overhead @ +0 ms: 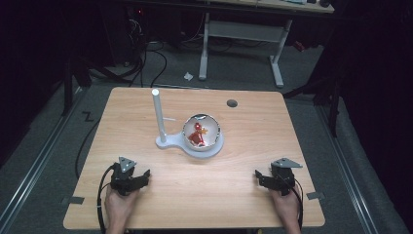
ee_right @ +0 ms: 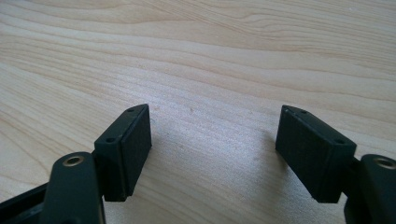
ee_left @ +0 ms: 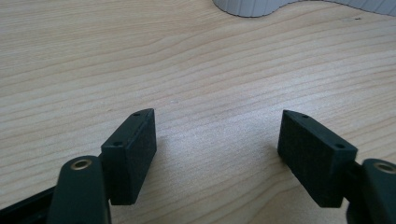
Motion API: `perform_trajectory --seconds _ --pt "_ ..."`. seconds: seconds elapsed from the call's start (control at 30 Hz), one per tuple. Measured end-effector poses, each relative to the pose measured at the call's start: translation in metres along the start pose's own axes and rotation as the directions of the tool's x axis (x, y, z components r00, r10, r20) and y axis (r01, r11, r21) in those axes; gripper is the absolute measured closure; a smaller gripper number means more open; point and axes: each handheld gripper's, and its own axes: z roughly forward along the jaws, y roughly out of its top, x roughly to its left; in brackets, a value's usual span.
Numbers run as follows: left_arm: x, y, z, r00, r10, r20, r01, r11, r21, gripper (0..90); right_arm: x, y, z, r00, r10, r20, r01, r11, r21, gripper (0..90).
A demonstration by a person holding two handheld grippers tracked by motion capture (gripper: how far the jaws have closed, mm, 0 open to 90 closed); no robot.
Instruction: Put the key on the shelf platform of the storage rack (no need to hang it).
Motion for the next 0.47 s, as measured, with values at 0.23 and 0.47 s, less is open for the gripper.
perform_trajectory --seconds 0.23,0.47 --pt "0.0001 -0.0001 0.0 1.0 -0.001 0.002 0.001 1.0 0.001 26.7 0.0 0.0 0.0001 1.0 0.0 0.0 0.0 1.0 0.0 27.1" --pt "0.0002 -0.0001 -0.0001 1.0 -0.003 0.005 0.003 1.0 0.002 26.7 -0.0001 0.0 0.0 1.0 0.0 -0.001 0.0 1.0 0.0 27.0"
